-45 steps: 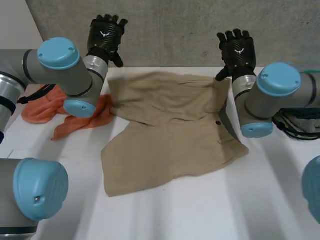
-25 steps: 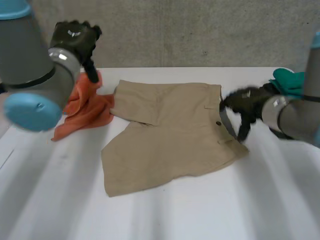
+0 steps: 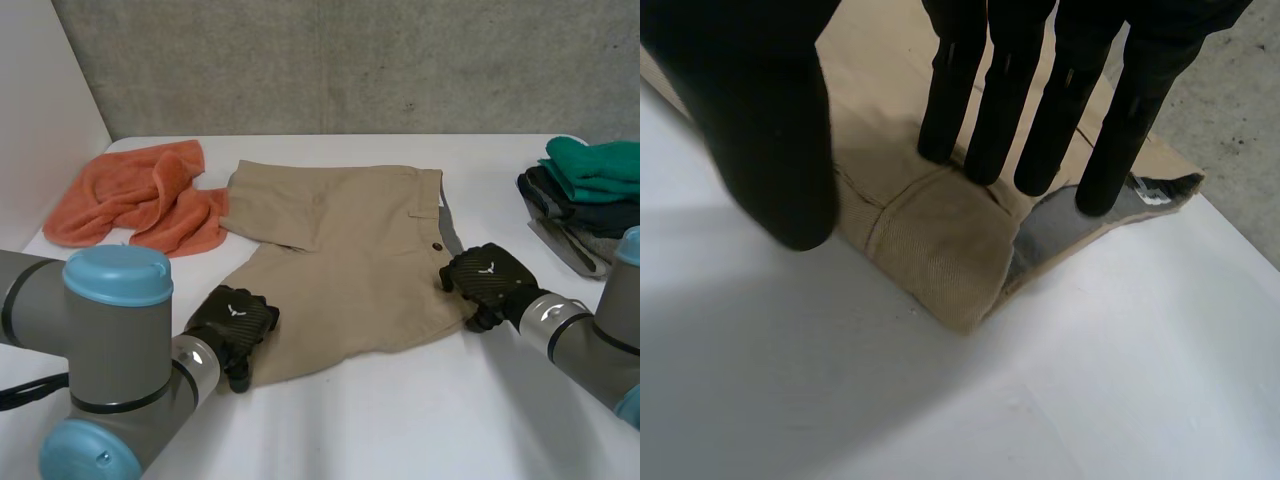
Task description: Fold the laundry.
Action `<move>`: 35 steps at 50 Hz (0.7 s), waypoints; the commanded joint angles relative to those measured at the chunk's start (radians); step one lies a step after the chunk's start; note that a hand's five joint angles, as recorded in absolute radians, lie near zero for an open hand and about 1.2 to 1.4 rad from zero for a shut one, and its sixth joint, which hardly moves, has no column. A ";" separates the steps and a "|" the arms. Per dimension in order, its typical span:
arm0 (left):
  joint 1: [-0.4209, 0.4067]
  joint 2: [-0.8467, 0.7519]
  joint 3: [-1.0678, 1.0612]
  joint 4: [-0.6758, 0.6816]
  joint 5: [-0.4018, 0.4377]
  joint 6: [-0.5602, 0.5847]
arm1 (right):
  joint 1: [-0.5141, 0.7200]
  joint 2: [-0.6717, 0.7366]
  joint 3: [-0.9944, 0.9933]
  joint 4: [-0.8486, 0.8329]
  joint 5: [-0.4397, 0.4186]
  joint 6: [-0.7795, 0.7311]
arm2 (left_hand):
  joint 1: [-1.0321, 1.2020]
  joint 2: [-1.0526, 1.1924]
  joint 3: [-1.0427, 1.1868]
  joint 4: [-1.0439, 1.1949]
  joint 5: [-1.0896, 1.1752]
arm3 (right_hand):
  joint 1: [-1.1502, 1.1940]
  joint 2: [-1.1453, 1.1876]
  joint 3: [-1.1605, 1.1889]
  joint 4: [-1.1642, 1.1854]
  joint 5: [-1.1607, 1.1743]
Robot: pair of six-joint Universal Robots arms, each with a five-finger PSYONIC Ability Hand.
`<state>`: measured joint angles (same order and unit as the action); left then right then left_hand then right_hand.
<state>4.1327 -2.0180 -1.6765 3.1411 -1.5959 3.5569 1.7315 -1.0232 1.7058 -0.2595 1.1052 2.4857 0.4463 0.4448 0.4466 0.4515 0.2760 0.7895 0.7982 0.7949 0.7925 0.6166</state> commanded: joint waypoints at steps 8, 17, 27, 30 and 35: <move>-0.037 -0.047 0.028 0.071 -0.047 0.066 | 0.011 -0.056 0.040 -0.001 0.022 0.045 | 0.950 0.951 0.950 0.945 0.946 | 0.607 0.598 0.601 0.604 0.605; -0.040 -0.013 0.023 -0.016 -0.068 0.106 | -0.032 -0.213 0.063 0.313 0.056 0.009 | 0.950 0.951 0.950 0.945 0.946 | 0.607 0.598 0.601 0.604 0.605; -0.080 0.159 -0.045 -0.430 -0.018 0.157 | -0.104 -0.319 0.052 0.963 0.107 -0.433 | 0.950 0.951 0.950 0.945 0.946 | 0.607 0.598 0.601 0.604 0.605; -0.089 0.160 -0.029 -0.470 0.002 0.181 | -0.102 -0.311 0.018 1.004 0.105 -0.466 | 0.950 0.951 0.950 0.945 0.946 | 0.607 0.598 0.601 0.604 0.605; -0.060 0.101 0.128 -0.362 -0.012 0.212 | -0.064 -0.241 -0.080 0.878 0.108 -0.317 | 0.950 0.951 0.950 0.945 0.946 | 0.607 0.598 0.601 0.604 0.605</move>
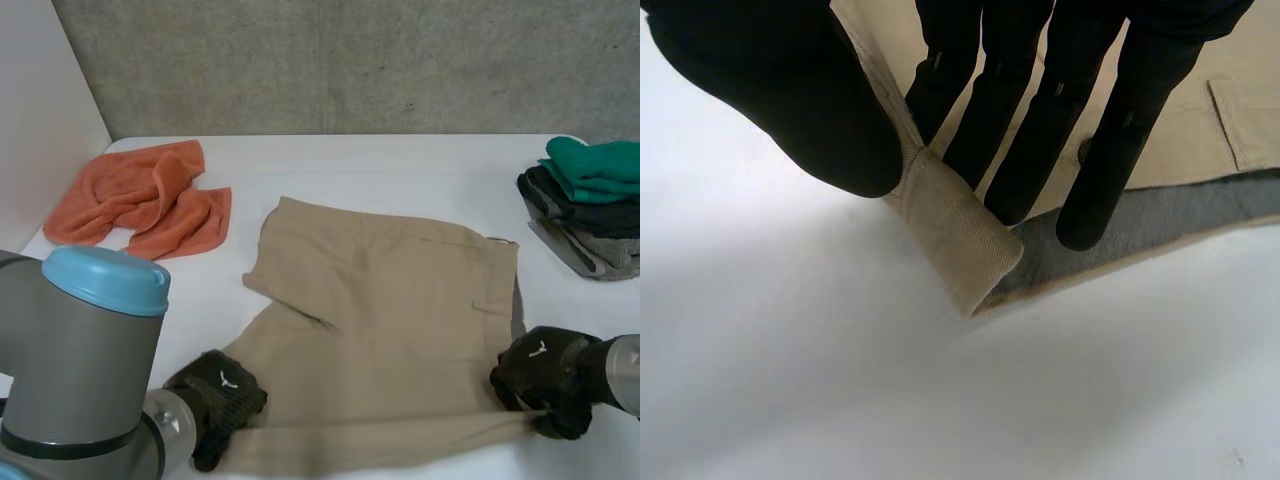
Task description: Fold the laundry.
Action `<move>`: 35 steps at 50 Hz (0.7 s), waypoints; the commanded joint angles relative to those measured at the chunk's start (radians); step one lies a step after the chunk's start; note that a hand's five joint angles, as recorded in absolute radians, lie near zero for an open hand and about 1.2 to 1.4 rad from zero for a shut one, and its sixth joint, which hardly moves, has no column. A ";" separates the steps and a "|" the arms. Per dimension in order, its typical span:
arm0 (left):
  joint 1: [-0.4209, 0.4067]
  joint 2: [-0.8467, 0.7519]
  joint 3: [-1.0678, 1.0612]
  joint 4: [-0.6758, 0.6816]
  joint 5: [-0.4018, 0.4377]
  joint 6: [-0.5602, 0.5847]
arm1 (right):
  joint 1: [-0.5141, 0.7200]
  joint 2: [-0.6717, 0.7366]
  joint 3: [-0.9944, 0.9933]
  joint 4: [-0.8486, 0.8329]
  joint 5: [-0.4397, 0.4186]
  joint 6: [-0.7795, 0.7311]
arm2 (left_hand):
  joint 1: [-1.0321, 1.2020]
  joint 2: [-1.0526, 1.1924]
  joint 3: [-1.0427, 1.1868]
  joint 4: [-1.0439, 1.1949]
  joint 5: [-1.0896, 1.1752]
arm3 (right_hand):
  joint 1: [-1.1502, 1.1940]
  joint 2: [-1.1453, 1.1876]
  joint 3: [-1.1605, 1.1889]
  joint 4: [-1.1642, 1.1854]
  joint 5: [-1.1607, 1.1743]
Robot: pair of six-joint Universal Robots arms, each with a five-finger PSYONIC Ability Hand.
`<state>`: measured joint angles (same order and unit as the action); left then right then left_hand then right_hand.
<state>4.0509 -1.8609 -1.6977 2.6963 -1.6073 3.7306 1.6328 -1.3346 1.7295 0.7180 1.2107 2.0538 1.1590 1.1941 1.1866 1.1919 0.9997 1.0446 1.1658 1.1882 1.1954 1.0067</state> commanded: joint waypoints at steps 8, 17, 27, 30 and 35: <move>0.068 -0.335 0.628 0.330 -0.017 0.063 | 0.110 0.189 -0.298 -0.500 0.041 0.414 | 0.237 0.202 0.210 0.204 0.222 | 0.352 0.230 0.208 0.201 0.215; 0.083 -0.759 1.308 0.341 -0.022 0.077 | 0.170 0.437 -0.467 -0.992 0.243 0.415 | 0.237 0.202 0.210 0.204 0.222 | 0.352 0.230 0.208 0.201 0.215; 0.060 -0.998 1.627 0.339 -0.020 0.026 | 0.197 0.687 -0.654 -1.200 0.300 0.240 | -0.984 -1.020 -1.012 -1.017 -1.000 | -0.870 -0.991 -1.014 -1.021 -1.007; 0.059 -0.965 1.583 0.347 -0.088 0.003 | 0.202 0.648 -0.630 -1.174 0.323 0.272 | -0.984 -1.020 -1.012 -1.017 -1.000 | -0.870 -0.991 -1.014 -1.021 -1.007; 0.071 -0.827 1.356 0.371 -0.129 -0.032 | 0.206 0.494 -0.536 -1.054 0.336 0.429 | -0.984 -1.020 -1.012 -1.017 -1.000 | -0.870 -0.991 -1.014 -1.021 -1.007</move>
<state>4.1125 -2.8285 -0.1136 3.0425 -1.6818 3.7338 1.8352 -0.6971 1.1070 -0.4526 1.5301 2.3419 0.1893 0.2033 0.2105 0.2003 0.0480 0.2197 0.2088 0.2083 0.2177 0.0420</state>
